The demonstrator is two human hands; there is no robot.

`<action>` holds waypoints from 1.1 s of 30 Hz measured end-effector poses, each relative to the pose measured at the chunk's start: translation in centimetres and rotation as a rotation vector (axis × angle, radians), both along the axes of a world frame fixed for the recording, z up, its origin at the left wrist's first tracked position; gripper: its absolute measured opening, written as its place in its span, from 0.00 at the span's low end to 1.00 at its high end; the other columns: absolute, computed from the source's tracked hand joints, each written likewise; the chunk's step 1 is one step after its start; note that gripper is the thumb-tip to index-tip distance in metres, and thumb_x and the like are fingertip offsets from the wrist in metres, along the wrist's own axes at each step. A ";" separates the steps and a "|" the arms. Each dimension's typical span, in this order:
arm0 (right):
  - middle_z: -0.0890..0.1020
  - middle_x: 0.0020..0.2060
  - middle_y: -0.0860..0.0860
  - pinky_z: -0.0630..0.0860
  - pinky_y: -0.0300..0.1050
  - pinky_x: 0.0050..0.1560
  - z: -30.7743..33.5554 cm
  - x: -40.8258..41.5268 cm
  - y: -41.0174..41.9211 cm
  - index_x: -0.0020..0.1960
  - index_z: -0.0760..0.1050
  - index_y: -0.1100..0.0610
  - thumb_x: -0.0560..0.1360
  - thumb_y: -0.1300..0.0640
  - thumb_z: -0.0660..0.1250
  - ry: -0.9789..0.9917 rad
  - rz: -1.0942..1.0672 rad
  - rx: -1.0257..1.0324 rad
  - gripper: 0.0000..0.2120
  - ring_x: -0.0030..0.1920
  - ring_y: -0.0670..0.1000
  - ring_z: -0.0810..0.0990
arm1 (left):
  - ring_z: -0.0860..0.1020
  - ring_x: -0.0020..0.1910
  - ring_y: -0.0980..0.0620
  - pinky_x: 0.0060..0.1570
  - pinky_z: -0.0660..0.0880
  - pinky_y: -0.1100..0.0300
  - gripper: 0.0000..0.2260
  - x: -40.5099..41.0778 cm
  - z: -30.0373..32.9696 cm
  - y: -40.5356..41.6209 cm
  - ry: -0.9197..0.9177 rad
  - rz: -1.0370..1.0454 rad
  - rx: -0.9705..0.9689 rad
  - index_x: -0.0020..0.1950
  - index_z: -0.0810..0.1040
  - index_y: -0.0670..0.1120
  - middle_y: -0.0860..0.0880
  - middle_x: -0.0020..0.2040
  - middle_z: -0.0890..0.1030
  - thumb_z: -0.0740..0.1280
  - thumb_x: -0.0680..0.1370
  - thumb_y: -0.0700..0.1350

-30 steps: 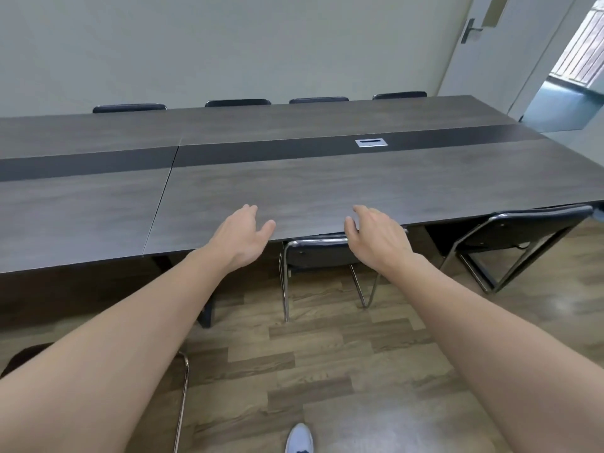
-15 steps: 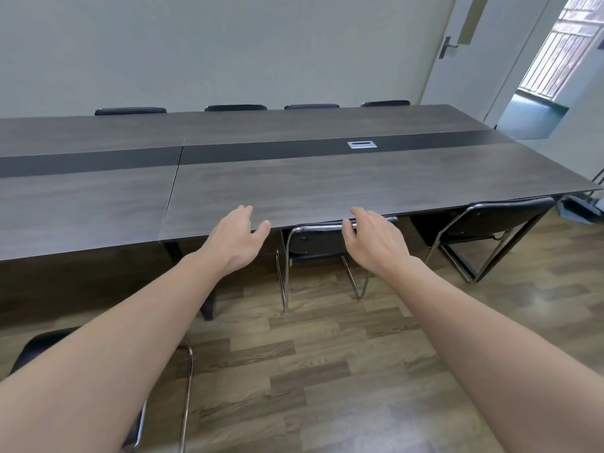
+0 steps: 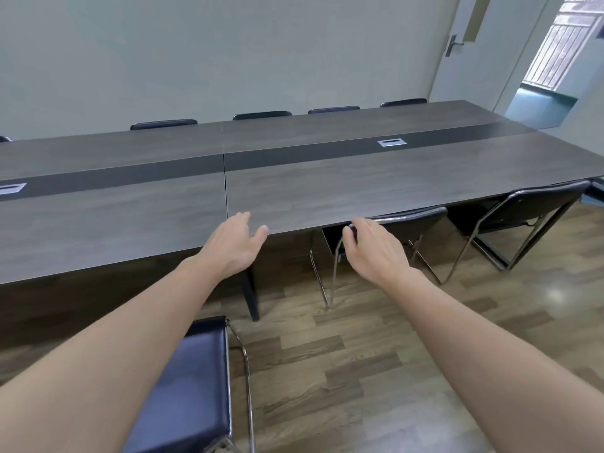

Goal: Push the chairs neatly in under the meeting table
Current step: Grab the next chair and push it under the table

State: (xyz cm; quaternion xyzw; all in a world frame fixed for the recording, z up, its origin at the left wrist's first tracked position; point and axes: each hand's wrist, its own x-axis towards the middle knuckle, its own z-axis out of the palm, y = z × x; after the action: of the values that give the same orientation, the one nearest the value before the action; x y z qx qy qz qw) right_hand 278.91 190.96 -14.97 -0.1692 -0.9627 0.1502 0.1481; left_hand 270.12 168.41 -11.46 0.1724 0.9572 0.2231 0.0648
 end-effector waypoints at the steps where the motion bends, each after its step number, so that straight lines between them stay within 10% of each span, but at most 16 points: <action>1: 0.78 0.48 0.54 0.70 0.51 0.45 -0.1 -0.2 -1.4 0.46 0.70 0.58 0.81 0.51 0.52 -0.002 -0.004 -0.009 0.14 0.50 0.59 0.76 | 0.63 0.76 0.44 0.73 0.61 0.51 0.27 -0.2 0.1 -1.3 -0.001 0.001 -0.003 0.79 0.59 0.42 0.44 0.78 0.63 0.56 0.84 0.55; 33: 0.77 0.45 0.51 0.68 0.49 0.43 -3.4 8.4 -27.7 0.42 0.66 0.55 0.82 0.50 0.49 -0.050 0.151 -0.029 0.16 0.49 0.58 0.75 | 0.65 0.73 0.44 0.69 0.61 0.53 0.24 12.1 -3.4 -26.4 -0.104 0.119 0.025 0.72 0.66 0.37 0.41 0.72 0.69 0.55 0.84 0.53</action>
State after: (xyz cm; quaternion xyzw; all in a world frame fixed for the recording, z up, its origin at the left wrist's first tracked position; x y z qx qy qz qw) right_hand 287.35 163.30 -18.34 -0.1020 -0.9739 0.1708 0.1096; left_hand 282.22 141.99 -14.82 0.1041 0.9583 0.2470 0.0987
